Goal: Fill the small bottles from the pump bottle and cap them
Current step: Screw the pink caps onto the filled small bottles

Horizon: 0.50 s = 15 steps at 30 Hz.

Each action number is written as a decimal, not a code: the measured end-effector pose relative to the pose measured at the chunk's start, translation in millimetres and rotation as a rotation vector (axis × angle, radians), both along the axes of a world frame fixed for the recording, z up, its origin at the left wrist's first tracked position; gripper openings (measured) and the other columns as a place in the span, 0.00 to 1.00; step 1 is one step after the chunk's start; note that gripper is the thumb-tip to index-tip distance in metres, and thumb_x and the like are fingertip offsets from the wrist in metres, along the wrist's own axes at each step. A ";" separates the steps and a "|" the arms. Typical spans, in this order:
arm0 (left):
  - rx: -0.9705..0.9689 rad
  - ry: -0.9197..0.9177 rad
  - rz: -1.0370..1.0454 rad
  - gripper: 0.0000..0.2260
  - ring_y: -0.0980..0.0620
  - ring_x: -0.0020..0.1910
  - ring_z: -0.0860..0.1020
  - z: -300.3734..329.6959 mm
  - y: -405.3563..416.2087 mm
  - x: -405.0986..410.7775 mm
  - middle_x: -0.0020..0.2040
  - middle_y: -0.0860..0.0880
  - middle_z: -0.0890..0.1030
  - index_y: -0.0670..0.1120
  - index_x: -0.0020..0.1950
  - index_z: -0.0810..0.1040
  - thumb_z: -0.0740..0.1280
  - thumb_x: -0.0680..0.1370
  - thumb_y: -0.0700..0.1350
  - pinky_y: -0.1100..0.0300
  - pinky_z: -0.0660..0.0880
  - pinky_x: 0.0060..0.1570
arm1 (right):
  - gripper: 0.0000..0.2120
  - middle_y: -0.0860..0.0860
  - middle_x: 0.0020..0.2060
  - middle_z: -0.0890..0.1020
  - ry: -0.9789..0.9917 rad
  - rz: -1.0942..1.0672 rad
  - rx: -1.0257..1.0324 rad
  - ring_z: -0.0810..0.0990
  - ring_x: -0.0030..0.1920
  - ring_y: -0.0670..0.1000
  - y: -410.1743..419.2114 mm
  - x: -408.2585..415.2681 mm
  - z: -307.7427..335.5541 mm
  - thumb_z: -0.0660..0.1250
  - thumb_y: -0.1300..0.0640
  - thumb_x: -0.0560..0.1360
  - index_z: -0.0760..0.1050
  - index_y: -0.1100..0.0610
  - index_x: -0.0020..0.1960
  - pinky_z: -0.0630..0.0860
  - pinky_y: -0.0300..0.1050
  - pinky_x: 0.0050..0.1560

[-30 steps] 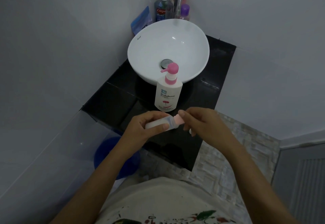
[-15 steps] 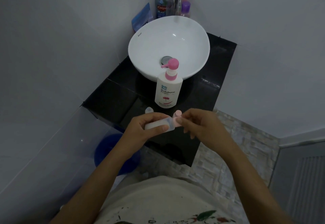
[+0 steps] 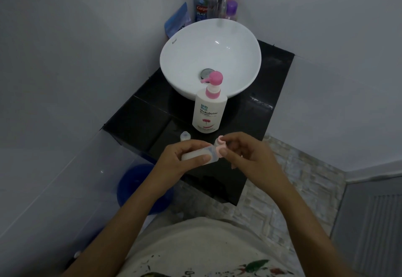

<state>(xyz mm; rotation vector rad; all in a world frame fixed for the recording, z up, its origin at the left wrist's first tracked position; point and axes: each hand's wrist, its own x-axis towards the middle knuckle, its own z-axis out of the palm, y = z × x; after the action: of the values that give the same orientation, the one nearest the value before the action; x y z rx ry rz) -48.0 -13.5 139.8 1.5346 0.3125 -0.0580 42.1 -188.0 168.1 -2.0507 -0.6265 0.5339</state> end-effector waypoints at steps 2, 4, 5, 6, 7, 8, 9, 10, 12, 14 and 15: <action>-0.007 0.003 0.012 0.15 0.63 0.50 0.79 -0.5 0.9 0.6 0.52 0.54 0.81 0.50 0.55 0.80 0.70 0.69 0.47 0.69 0.77 0.45 | 0.09 0.47 0.42 0.82 -0.003 0.031 -0.012 0.81 0.37 0.45 -0.3 0.4 0.3 0.68 0.52 0.73 0.77 0.48 0.54 0.79 0.35 0.39; 0.000 0.009 0.015 0.12 0.64 0.50 0.79 -1.7 0.8 1.7 0.52 0.54 0.81 0.50 0.55 0.80 0.70 0.71 0.43 0.69 0.77 0.45 | 0.06 0.48 0.38 0.82 0.041 0.004 -0.019 0.80 0.32 0.43 1.1 0.9 0.3 0.68 0.53 0.73 0.78 0.50 0.50 0.77 0.32 0.36; 0.004 0.011 0.012 0.12 0.65 0.50 0.79 -2.3 0.5 2.0 0.52 0.55 0.81 0.50 0.55 0.80 0.69 0.72 0.41 0.69 0.77 0.44 | 0.06 0.49 0.36 0.82 0.067 -0.015 -0.021 0.79 0.30 0.43 1.8 1.4 0.1 0.68 0.52 0.73 0.79 0.51 0.49 0.76 0.32 0.34; 0.005 0.014 0.009 0.12 0.65 0.49 0.79 -2.6 0.2 2.3 0.52 0.55 0.81 0.49 0.56 0.79 0.69 0.73 0.41 0.69 0.76 0.44 | 0.07 0.49 0.35 0.82 0.082 -0.030 -0.026 0.78 0.29 0.42 2.3 1.9 0.0 0.68 0.51 0.73 0.79 0.53 0.49 0.75 0.32 0.33; 0.002 0.015 0.007 0.12 0.65 0.49 0.79 -2.9 0.0 2.3 0.51 0.55 0.81 0.49 0.56 0.79 0.69 0.73 0.41 0.69 0.76 0.43 | 0.08 0.49 0.35 0.82 0.091 -0.039 -0.025 0.78 0.29 0.42 2.0 2.3 -0.6 0.68 0.50 0.73 0.79 0.53 0.49 0.75 0.32 0.33; -0.002 0.013 0.008 0.13 0.65 0.49 0.79 -3.0 0.0 2.4 0.51 0.55 0.81 0.48 0.56 0.79 0.69 0.73 0.41 0.69 0.76 0.43 | 0.08 0.49 0.36 0.83 0.100 -0.040 -0.015 0.78 0.29 0.43 2.3 2.6 -0.5 0.68 0.51 0.73 0.79 0.52 0.49 0.76 0.32 0.33; -0.006 0.013 0.011 0.13 0.64 0.49 0.79 -3.3 0.4 2.5 0.51 0.54 0.81 0.48 0.56 0.79 0.69 0.73 0.41 0.69 0.77 0.43 | 0.07 0.49 0.38 0.83 0.112 -0.035 -0.001 0.79 0.31 0.43 2.3 2.6 0.1 0.68 0.51 0.73 0.78 0.51 0.50 0.77 0.33 0.34; -0.011 0.012 0.016 0.12 0.65 0.49 0.79 -3.4 1.0 2.5 0.51 0.54 0.81 0.49 0.56 0.80 0.69 0.73 0.40 0.69 0.77 0.43 | 0.07 0.49 0.39 0.83 0.126 -0.026 0.010 0.80 0.32 0.43 2.3 2.5 0.4 0.68 0.52 0.73 0.78 0.50 0.50 0.77 0.32 0.35; -0.013 0.009 0.018 0.12 0.65 0.50 0.79 -4.8 2.2 3.0 0.51 0.55 0.81 0.50 0.54 0.80 0.70 0.73 0.39 0.69 0.77 0.44 | 0.07 0.48 0.40 0.83 0.152 -0.018 0.012 0.80 0.32 0.42 2.6 2.3 1.2 0.68 0.55 0.73 0.78 0.51 0.51 0.73 0.28 0.32; 0.006 0.002 0.009 0.13 0.64 0.50 0.79 -6.8 2.1 3.4 0.52 0.55 0.81 0.51 0.54 0.80 0.70 0.72 0.38 0.69 0.77 0.44 | 0.06 0.47 0.37 0.83 0.186 -0.036 -0.002 0.78 0.29 0.41 2.7 2.7 0.3 0.68 0.57 0.73 0.79 0.54 0.51 0.70 0.26 0.29; 0.018 0.000 0.009 0.13 0.64 0.51 0.79 -8.3 1.9 3.2 0.52 0.54 0.81 0.51 0.54 0.80 0.71 0.72 0.38 0.69 0.77 0.44 | 0.06 0.45 0.34 0.83 0.211 -0.053 -0.003 0.78 0.28 0.41 3.0 2.8 -0.9 0.68 0.57 0.73 0.79 0.55 0.50 0.70 0.27 0.28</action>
<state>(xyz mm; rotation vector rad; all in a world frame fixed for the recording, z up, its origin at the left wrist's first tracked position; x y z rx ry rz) -44.8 -11.6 131.5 1.5511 0.3210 -0.0485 44.9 -185.1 167.1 -1.9751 -0.4455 0.7094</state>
